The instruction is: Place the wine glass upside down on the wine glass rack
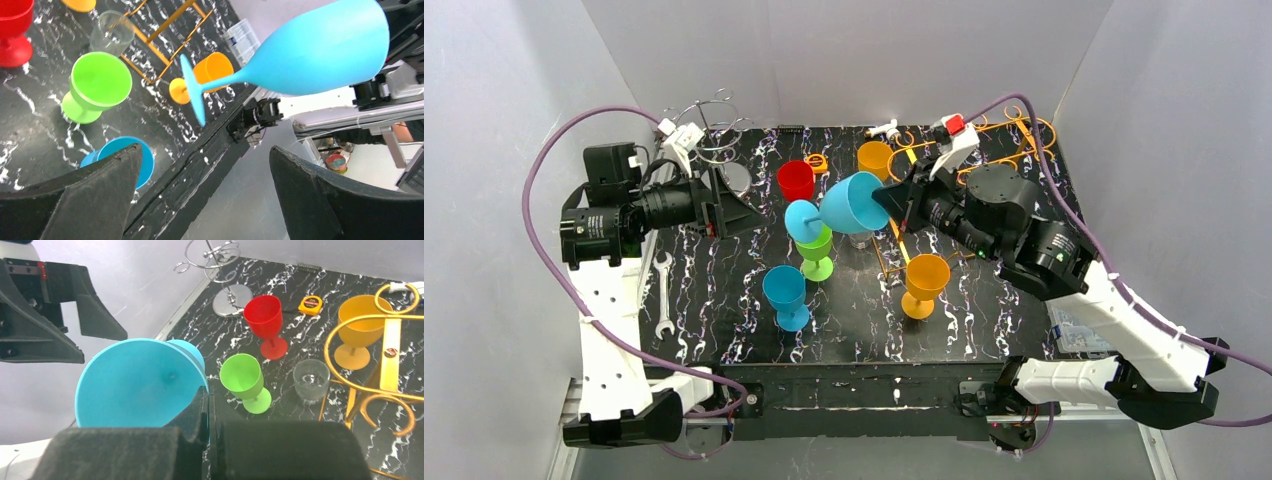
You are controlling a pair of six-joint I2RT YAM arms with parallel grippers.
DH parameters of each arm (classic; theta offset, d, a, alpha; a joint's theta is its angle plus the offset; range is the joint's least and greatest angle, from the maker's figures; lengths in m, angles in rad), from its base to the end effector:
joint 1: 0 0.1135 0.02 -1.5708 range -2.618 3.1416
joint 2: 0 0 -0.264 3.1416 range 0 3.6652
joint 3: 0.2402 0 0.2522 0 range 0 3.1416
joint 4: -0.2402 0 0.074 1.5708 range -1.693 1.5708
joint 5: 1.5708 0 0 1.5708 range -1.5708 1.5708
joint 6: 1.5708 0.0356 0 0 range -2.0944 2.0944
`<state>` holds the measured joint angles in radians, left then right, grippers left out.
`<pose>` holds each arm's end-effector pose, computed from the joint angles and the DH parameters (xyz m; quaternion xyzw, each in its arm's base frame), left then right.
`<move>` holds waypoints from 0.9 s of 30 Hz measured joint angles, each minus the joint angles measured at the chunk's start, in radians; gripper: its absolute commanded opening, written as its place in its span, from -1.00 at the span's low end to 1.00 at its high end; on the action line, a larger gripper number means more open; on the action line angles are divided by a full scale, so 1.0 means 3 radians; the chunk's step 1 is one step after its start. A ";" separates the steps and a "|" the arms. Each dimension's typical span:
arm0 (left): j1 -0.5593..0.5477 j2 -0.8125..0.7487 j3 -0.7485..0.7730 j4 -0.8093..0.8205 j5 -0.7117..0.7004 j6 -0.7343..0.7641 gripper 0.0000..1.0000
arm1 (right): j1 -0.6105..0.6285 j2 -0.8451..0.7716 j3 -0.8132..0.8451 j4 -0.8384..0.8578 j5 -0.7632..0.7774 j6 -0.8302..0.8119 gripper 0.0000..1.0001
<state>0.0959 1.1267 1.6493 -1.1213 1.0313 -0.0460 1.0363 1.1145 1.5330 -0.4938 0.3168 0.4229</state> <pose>0.1673 -0.0146 0.4741 0.1752 0.7836 -0.4257 0.4171 0.1168 0.1756 0.4967 -0.1163 0.7226 0.3614 0.5776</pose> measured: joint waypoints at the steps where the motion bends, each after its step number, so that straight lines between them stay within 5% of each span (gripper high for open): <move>1: -0.0025 0.0004 0.0000 0.0037 0.0014 -0.0107 0.75 | 0.0000 0.0023 0.0000 0.0020 -0.0015 0.0001 -0.97; 5: -0.0326 0.0125 -0.0018 0.0488 0.0014 -0.0659 0.58 | 0.0001 0.0071 -0.0013 0.0496 -0.0057 0.0055 -0.97; 8: -0.0469 0.0159 -0.0188 0.0629 -0.0125 -0.0870 -0.25 | 0.0019 0.0109 -0.0013 0.0810 -0.0088 0.0065 -0.97; 9: -0.0479 0.0196 -0.0182 0.0673 -0.0167 -0.0893 -0.71 | 0.0032 0.0144 -0.0013 0.0863 -0.0097 0.0065 -0.97; 11: -0.0479 0.0244 -0.0172 0.0701 -0.0196 -0.0904 -1.00 | 0.0048 0.0198 -0.0018 0.0891 -0.0108 0.0069 -0.97; 16: -0.0530 0.0263 -0.0145 0.0752 -0.0385 -0.0785 -1.00 | 0.0083 0.0238 -0.0134 0.1030 -0.0080 0.0078 -0.88; 20: -0.0532 0.0242 -0.0116 0.0750 -0.0496 -0.0604 -1.00 | 0.0085 0.0230 -0.0187 0.1078 -0.0093 0.0104 0.35; 22: -0.0519 0.0234 -0.0079 0.0769 -0.0549 -0.0469 -1.00 | 0.0092 0.0211 -0.0188 0.1006 -0.0097 0.0142 0.81; 27: -0.0501 0.0108 0.0037 0.0856 -0.0712 0.0149 -1.00 | 0.0094 0.0173 -0.0080 0.0429 -0.0239 0.0041 0.97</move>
<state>-0.0544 1.1591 1.6604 -0.8646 0.8177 -0.0013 1.0645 1.1664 1.5089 -0.3653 0.2451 0.4351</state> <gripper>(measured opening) 0.035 0.977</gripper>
